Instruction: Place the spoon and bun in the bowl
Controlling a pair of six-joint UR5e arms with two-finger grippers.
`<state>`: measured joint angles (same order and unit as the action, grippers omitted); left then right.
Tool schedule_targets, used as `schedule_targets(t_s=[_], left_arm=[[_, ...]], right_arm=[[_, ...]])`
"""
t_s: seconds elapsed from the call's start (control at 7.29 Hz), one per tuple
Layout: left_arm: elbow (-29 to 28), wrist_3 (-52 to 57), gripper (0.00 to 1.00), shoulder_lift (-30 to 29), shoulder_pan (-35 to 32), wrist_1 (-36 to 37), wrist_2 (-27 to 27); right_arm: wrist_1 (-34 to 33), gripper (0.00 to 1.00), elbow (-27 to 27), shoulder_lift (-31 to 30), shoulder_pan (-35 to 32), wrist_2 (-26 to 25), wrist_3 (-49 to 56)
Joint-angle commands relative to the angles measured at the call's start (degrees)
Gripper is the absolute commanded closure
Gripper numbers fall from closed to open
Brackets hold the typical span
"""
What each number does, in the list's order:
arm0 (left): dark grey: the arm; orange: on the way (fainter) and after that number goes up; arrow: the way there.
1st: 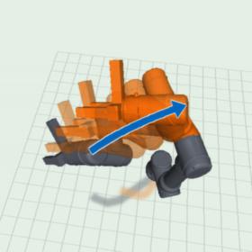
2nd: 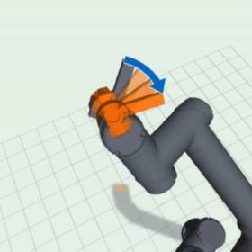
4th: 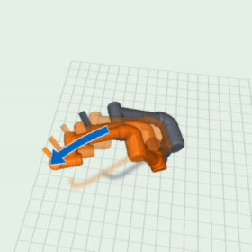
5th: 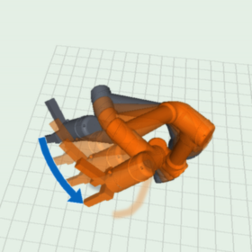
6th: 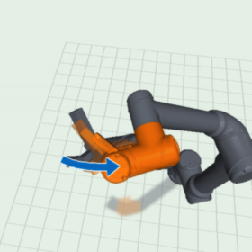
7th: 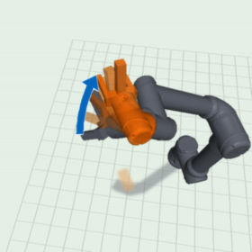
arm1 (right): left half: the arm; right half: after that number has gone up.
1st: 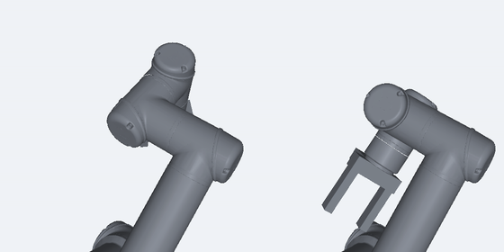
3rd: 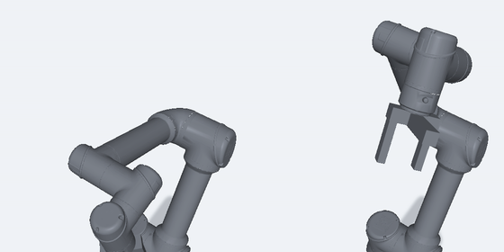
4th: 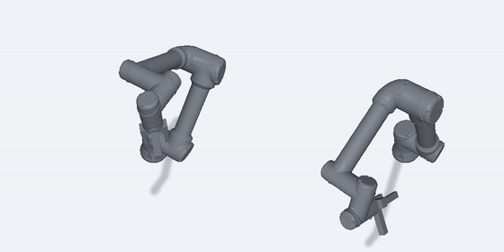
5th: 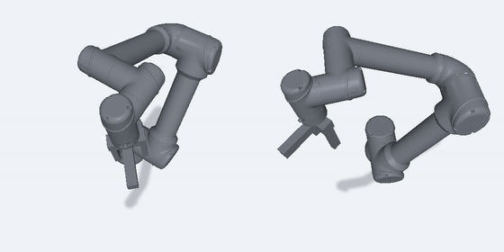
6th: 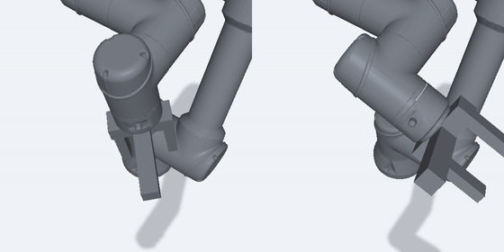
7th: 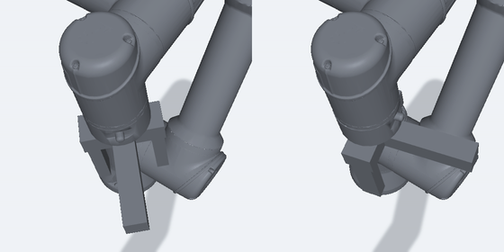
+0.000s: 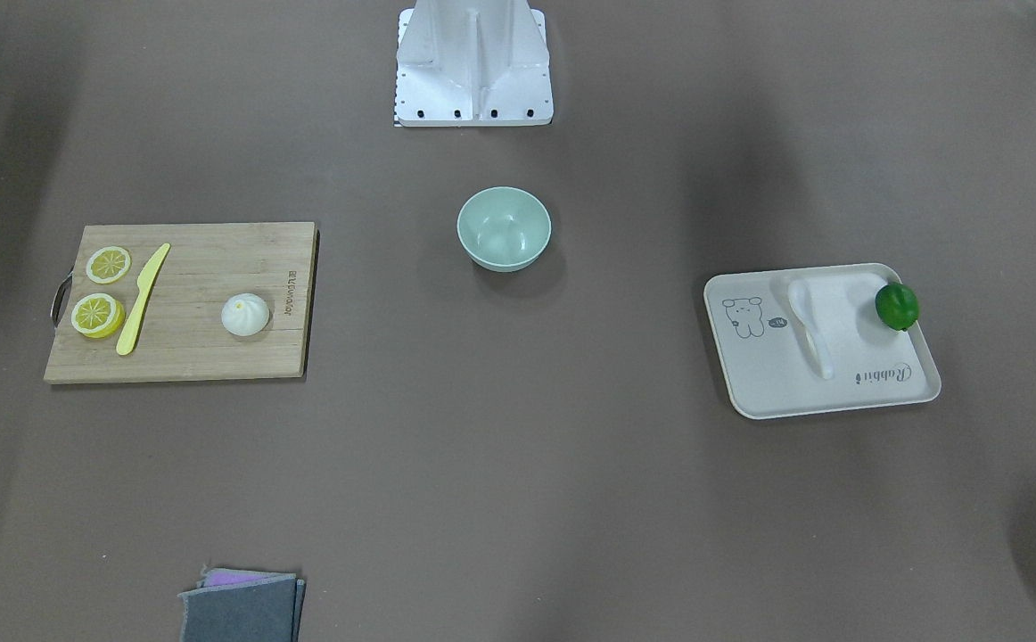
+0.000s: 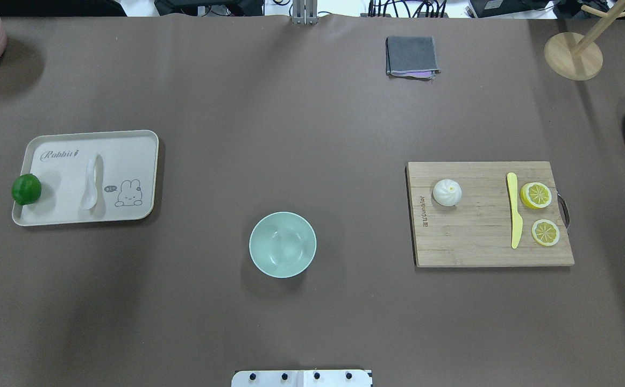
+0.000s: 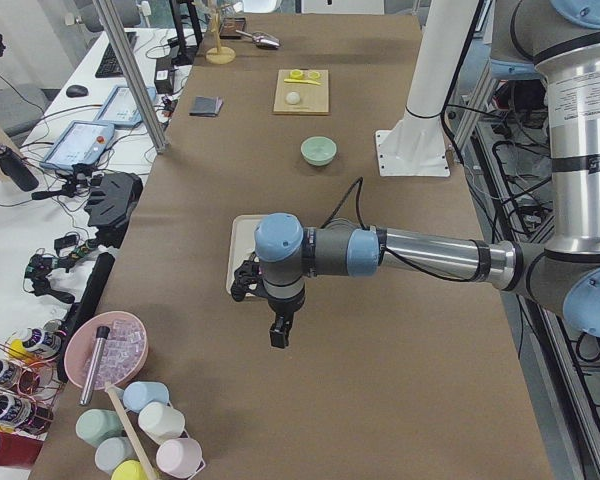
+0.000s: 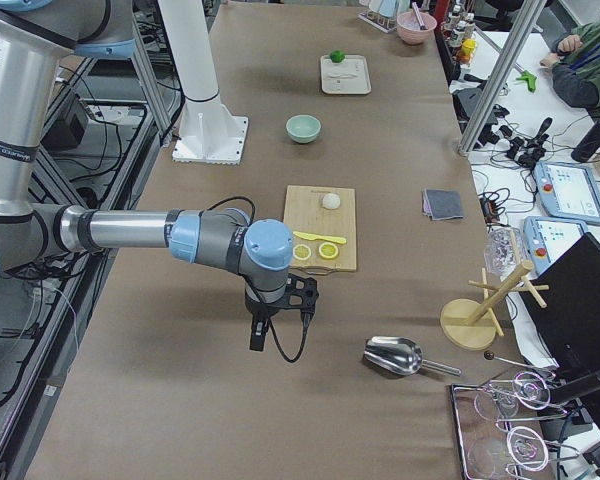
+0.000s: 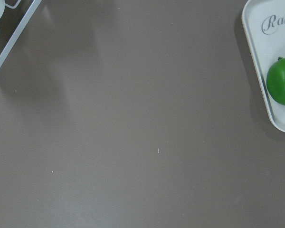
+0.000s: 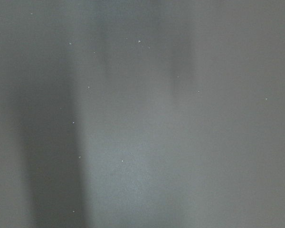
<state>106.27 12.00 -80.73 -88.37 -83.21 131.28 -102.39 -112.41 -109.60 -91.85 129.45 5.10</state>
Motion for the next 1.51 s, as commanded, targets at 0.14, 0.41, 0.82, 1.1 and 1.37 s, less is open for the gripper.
schedule_targets(t_s=[0.14,0.41,0.82,1.1,1.37], left_arm=[[0.34,0.22,0.01,-0.13,0.3,-0.02,-0.06],[0.52,0.22,0.01,-0.65,0.3,-0.11,-0.15],[3.49,-0.22,0.01,-3.2,0.3,-0.54,0.11],[2.81,-0.22,0.01,-4.61,0.22,-6.74,0.29],[-0.6,-0.74,0.01,-6.53,0.3,-21.47,0.11]], right_arm=[[0.0,0.0,-0.26,0.26,0.0,0.1,-0.09],[0.0,0.0,-0.88,0.7,0.0,0.02,0.0],[0.0,0.0,-1.41,5.51,0.0,-0.16,0.0],[0.09,0.0,-3.24,7.11,0.0,-0.07,-0.17],[0.96,0.0,-4.22,10.88,0.0,-0.07,-0.18]])
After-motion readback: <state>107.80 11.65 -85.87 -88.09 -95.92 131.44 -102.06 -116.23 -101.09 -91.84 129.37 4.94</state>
